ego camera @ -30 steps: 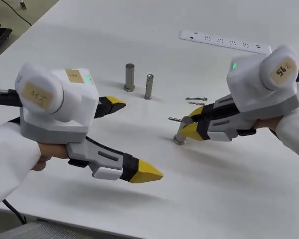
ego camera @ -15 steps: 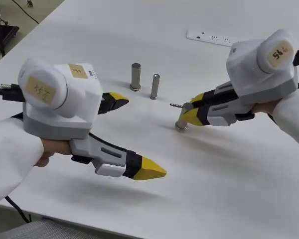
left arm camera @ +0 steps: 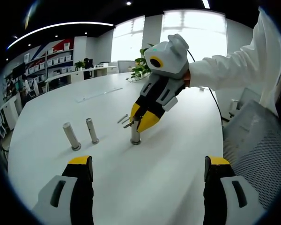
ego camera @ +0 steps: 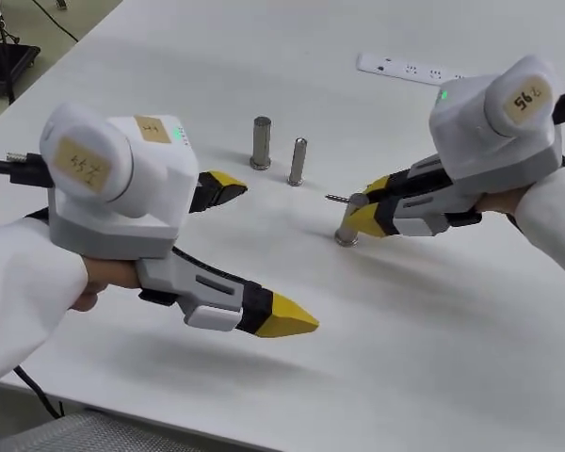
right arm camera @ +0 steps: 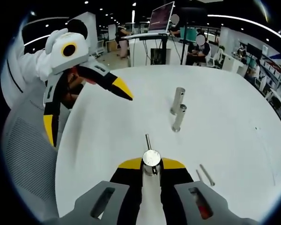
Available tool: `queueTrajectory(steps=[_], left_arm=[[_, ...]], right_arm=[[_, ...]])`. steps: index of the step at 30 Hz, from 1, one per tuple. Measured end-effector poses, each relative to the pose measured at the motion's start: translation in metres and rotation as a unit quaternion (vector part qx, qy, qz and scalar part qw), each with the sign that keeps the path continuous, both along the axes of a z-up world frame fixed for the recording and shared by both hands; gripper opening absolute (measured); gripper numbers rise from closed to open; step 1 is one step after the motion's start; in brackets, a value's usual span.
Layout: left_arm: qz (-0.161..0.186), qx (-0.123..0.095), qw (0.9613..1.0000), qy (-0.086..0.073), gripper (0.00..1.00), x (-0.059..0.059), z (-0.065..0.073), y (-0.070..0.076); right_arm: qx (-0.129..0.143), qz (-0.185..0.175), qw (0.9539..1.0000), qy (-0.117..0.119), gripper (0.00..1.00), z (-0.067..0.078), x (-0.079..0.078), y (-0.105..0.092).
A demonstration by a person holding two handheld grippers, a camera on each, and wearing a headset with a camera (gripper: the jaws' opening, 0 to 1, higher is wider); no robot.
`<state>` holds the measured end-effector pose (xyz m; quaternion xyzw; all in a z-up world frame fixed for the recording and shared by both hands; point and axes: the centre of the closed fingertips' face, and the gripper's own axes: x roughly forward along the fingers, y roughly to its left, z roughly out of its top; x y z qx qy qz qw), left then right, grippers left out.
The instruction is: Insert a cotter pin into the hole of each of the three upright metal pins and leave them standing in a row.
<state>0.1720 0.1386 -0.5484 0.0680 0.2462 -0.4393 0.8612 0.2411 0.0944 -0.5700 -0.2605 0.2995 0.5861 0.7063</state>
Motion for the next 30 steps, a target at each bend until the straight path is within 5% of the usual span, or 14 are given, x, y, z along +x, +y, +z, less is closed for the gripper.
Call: queueTrajectory(steps=[5, 13, 30], left_arm=[[-0.001, 0.001, 1.0, 0.002, 0.99, -0.001, -0.001, -0.001], [0.001, 0.0, 1.0, 0.005, 0.99, -0.001, 0.0, 0.0], [0.022, -0.025, 0.9994, -0.007, 0.99, 0.004, 0.022, 0.003]], right_arm=[[0.004, -0.003, 0.9999, 0.011, 0.08, 0.0, -0.001, 0.0], [0.01, 0.009, 0.9999, -0.004, 0.09, 0.002, 0.001, 0.002], [0.052, -0.052, 0.9973, 0.006, 0.38, 0.034, -0.026, -0.026]])
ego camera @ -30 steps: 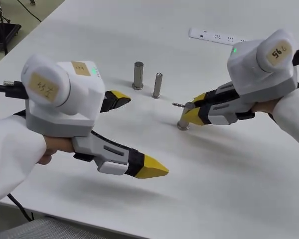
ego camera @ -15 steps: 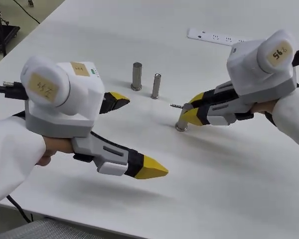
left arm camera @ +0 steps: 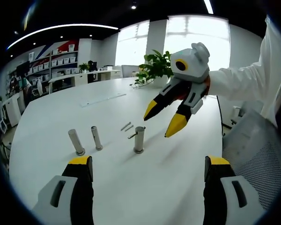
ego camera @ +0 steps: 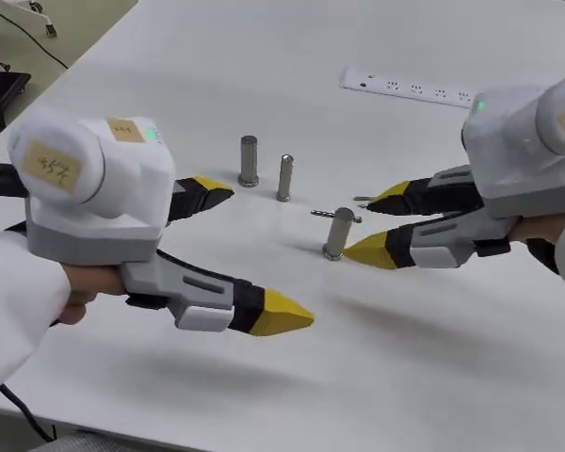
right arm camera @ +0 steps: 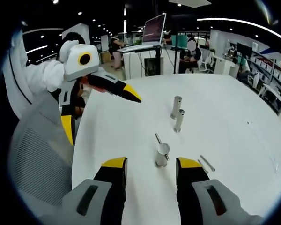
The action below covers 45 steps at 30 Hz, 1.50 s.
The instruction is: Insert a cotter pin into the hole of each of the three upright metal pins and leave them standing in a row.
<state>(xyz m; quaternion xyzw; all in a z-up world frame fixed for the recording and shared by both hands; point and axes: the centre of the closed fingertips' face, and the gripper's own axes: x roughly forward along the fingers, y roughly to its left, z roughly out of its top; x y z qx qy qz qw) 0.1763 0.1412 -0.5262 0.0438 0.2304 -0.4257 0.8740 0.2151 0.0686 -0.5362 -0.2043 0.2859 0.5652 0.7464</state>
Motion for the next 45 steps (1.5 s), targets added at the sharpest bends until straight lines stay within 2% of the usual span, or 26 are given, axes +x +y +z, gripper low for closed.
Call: queueTrajectory(steps=[5, 9, 13, 21, 23, 28, 33, 40, 45], left_arm=[[0.004, -0.002, 1.0, 0.0, 0.99, -0.001, 0.002, 0.0], [0.008, -0.002, 1.0, 0.002, 0.99, -0.004, 0.003, 0.001], [0.014, -0.006, 0.9999, 0.004, 0.99, -0.005, 0.005, 0.003], [0.026, -0.012, 0.9996, 0.003, 0.99, -0.004, 0.009, 0.008], [0.028, -0.014, 0.9995, 0.003, 0.99, -0.004, 0.01, 0.009], [0.038, -0.016, 0.9992, 0.0, 0.99, 0.0, 0.013, 0.016], [0.039, -0.007, 0.9992, -0.003, 0.99, 0.005, 0.012, 0.023], [0.048, 0.006, 0.9988, -0.005, 0.99, 0.019, 0.01, 0.035], [0.062, 0.01, 0.998, -0.008, 0.94, 0.031, 0.009, 0.043]], right_arm=[[0.002, -0.023, 0.9997, -0.01, 0.45, 0.002, -0.006, -0.015], [0.011, -0.047, 0.9988, -0.001, 0.52, 0.005, -0.014, -0.027], [0.018, -0.095, 0.9953, 0.003, 0.6, 0.005, -0.014, -0.043], [0.033, -0.129, 0.9909, 0.021, 0.67, 0.008, -0.025, -0.06], [0.035, -0.134, 0.99, 0.026, 0.72, 0.007, -0.028, -0.061], [0.036, -0.143, 0.9882, 0.042, 0.79, 0.004, -0.037, -0.064], [0.034, -0.147, 0.9874, 0.048, 0.85, 0.002, -0.044, -0.066], [0.04, -0.154, 0.9858, 0.055, 0.91, 0.003, -0.048, -0.067], [0.042, -0.161, 0.9843, 0.058, 0.93, 0.002, -0.046, -0.072]])
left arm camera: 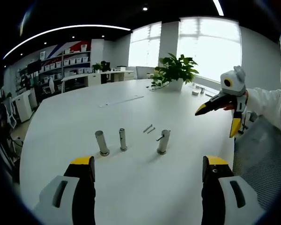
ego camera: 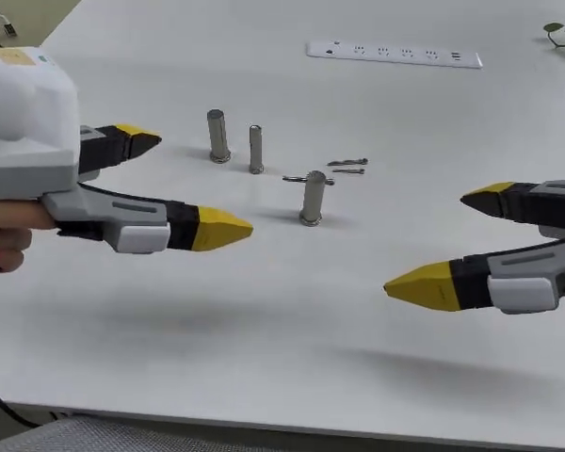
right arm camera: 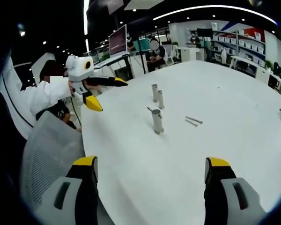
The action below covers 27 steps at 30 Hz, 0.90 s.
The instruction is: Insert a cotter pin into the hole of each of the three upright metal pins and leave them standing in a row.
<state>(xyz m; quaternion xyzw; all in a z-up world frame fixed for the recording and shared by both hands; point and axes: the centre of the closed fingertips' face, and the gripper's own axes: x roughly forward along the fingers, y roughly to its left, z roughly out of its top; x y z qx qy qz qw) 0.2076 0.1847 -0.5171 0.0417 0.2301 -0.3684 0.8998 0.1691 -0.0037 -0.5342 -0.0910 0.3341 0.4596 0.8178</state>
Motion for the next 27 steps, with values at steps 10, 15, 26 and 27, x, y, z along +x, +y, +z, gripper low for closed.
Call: queueTrajectory(steps=[10, 15, 26, 27], left_arm=[[0.034, -0.003, 0.9994, -0.001, 0.84, 0.03, -0.003, 0.014], [0.048, 0.002, 0.9988, -0.007, 0.74, 0.046, -0.005, 0.019], [0.092, -0.023, 0.9955, -0.007, 0.41, 0.087, -0.004, 0.029], [0.091, -0.015, 0.9957, -0.007, 0.39, 0.091, -0.006, 0.029]], right_arm=[[-0.001, -0.015, 0.9999, -0.005, 0.98, 0.002, 0.007, -0.009], [-0.004, -0.022, 0.9998, -0.001, 0.97, 0.0, 0.007, -0.011], [0.007, -0.044, 0.9989, 0.017, 0.97, -0.005, 0.008, -0.019], [0.007, -0.045, 0.9988, 0.018, 0.97, -0.005, 0.008, -0.02]])
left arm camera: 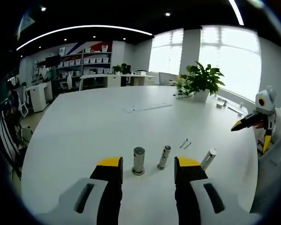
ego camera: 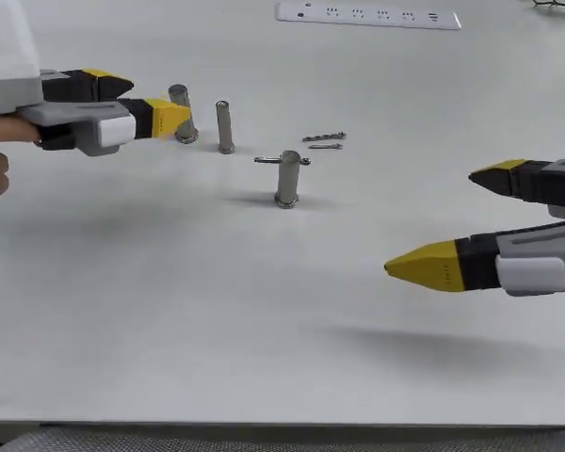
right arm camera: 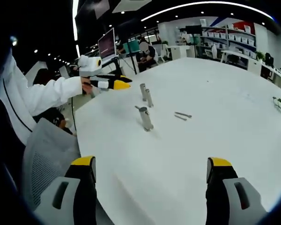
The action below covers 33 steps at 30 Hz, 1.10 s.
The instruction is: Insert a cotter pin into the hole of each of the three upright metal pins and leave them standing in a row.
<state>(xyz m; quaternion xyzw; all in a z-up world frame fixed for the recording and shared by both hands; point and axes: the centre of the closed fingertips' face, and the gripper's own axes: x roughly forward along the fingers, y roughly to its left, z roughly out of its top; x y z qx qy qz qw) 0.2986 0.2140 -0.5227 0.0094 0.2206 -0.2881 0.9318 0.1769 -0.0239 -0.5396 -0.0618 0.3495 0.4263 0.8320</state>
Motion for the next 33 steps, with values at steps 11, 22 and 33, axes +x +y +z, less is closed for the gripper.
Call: queueTrajectory(steps=[11, 22, 33], left_arm=[[-0.014, 0.039, 0.9991, 0.01, 0.29, 0.022, -0.025, -0.008], [-0.02, 0.067, 0.9975, 0.012, 0.17, 0.033, -0.036, -0.018], [-0.025, 0.091, 0.9956, 0.004, 0.11, 0.039, -0.041, -0.018]], right_arm=[[0.001, -0.008, 0.9999, 0.012, 0.96, -0.003, 0.004, -0.003], [0.004, -0.007, 0.9997, 0.021, 0.95, -0.008, 0.002, -0.002], [0.005, -0.005, 0.9997, 0.024, 0.94, -0.01, 0.004, -0.001]])
